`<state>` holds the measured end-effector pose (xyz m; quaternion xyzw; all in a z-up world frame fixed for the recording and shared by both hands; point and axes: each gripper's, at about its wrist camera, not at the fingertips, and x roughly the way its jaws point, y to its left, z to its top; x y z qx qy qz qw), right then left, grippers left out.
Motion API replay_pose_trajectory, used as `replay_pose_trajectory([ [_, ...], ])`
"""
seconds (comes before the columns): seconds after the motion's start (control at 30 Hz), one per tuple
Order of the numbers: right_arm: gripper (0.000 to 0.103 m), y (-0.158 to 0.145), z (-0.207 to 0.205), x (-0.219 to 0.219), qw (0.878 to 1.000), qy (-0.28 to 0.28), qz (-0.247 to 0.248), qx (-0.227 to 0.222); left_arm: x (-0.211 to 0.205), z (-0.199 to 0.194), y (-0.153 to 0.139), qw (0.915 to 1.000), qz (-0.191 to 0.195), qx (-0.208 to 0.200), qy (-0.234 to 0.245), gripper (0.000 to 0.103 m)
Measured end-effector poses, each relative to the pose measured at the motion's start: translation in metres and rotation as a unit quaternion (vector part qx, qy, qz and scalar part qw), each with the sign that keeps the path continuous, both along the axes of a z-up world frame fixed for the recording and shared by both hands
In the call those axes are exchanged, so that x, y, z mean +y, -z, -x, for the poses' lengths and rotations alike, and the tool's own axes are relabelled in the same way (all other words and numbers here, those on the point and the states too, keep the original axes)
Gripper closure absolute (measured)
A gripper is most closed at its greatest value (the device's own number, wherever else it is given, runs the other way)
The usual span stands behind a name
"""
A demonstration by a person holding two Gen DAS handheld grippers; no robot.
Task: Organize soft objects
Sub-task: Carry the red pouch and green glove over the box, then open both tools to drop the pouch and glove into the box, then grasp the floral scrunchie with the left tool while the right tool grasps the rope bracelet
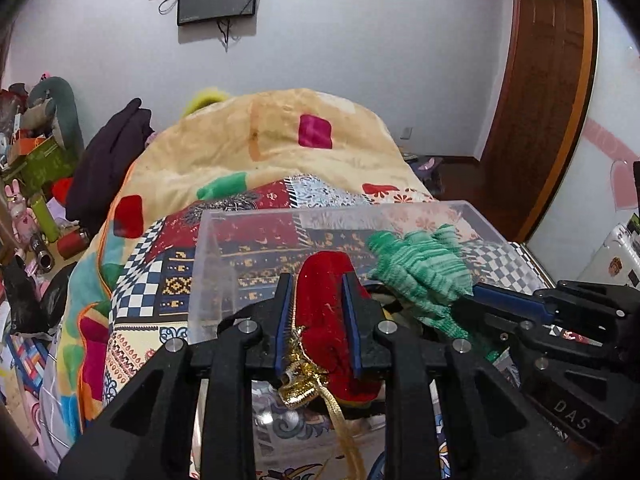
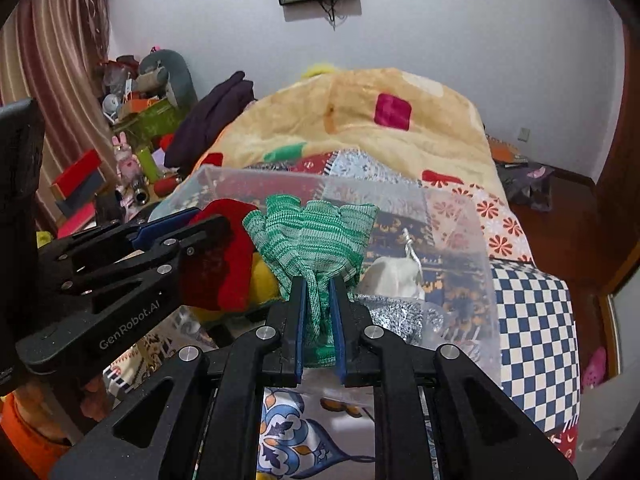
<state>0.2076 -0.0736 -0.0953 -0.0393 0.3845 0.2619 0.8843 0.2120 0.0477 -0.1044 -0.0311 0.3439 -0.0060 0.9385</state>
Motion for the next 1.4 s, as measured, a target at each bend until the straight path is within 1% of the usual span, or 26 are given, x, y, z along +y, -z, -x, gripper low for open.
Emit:
replay_pose_trajectory([
  [0.03, 0.09, 0.001, -0.001, 0.0, 1.0, -0.001, 0.002, 0.002, 0.0, -0.001, 0.001, 1.0, 0.001, 0.005, 0.002, 0.074],
  [0.1, 0.088, 0.001, 0.0, 0.0, 1.0, -0.003, 0.003, 0.007, 0.001, 0.0, 0.001, 0.9998, 0.01, 0.012, 0.008, 0.068],
  [0.17, 0.084, -0.001, 0.001, -0.002, 1.0, -0.004, 0.003, 0.008, 0.0, 0.003, -0.001, 0.9998, 0.015, 0.009, 0.008, 0.063],
  [0.23, 0.078, -0.005, 0.003, -0.005, 1.0, -0.004, -0.002, 0.005, -0.001, 0.01, -0.006, 0.9999, 0.008, 0.0, 0.011, 0.057],
  [0.33, 0.077, -0.013, 0.007, -0.011, 1.0, -0.002, -0.013, -0.001, -0.002, 0.021, -0.013, 0.9998, 0.002, -0.012, 0.015, 0.055],
  [0.5, 0.076, -0.035, 0.02, -0.025, 0.999, -0.001, -0.03, -0.026, -0.004, 0.048, -0.031, 0.9988, 0.011, -0.038, 0.028, 0.054],
  [0.57, 0.071, -0.046, 0.028, -0.031, 0.999, 0.002, -0.031, -0.044, -0.005, 0.058, -0.039, 0.9982, 0.013, -0.049, 0.032, 0.052],
  [0.63, 0.059, -0.055, 0.039, -0.038, 0.997, 0.004, -0.033, -0.063, -0.007, 0.07, -0.048, 0.9974, 0.013, -0.06, 0.036, 0.048],
  [0.7, 0.054, -0.062, 0.049, -0.045, 0.996, 0.007, -0.029, -0.082, -0.011, 0.082, -0.054, 0.9965, 0.011, -0.071, 0.042, 0.045],
  [0.77, 0.049, -0.065, 0.056, -0.051, 0.996, 0.009, -0.025, -0.09, -0.017, 0.093, -0.059, 0.9956, 0.008, -0.08, 0.05, 0.04],
  [0.8, 0.044, -0.065, 0.06, -0.055, 0.995, 0.01, -0.025, -0.091, -0.02, 0.098, -0.06, 0.9953, 0.007, -0.081, 0.052, 0.036],
  [0.83, 0.04, -0.064, 0.064, -0.058, 0.996, 0.01, -0.022, -0.091, -0.022, 0.102, -0.06, 0.9951, 0.005, -0.082, 0.054, 0.032],
  [0.93, 0.036, -0.056, 0.072, -0.064, 0.996, 0.013, -0.006, -0.086, -0.03, 0.116, -0.054, 0.9949, 0.004, -0.079, 0.063, 0.023],
  [1.0, 0.034, -0.047, 0.076, -0.068, 0.997, 0.015, 0.005, -0.078, -0.036, 0.121, -0.045, 0.9953, 0.005, -0.068, 0.069, 0.021],
  [1.07, 0.033, -0.039, 0.078, -0.071, 0.997, 0.018, 0.013, -0.069, -0.041, 0.125, -0.035, 0.9958, 0.004, -0.053, 0.075, 0.021],
  [1.17, 0.033, -0.019, 0.079, -0.078, 0.998, 0.024, 0.026, -0.044, -0.047, 0.127, -0.015, 0.996, 0.008, -0.025, 0.086, 0.021],
  [1.3, 0.033, 0.015, 0.078, -0.085, 0.999, 0.034, 0.039, 0.005, -0.056, 0.123, 0.014, 0.9947, 0.023, 0.022, 0.098, 0.021],
  [1.4, 0.033, 0.037, 0.076, -0.087, 0.997, 0.036, 0.054, 0.031, -0.062, 0.125, 0.032, 0.993, 0.03, 0.045, 0.105, 0.021],
])
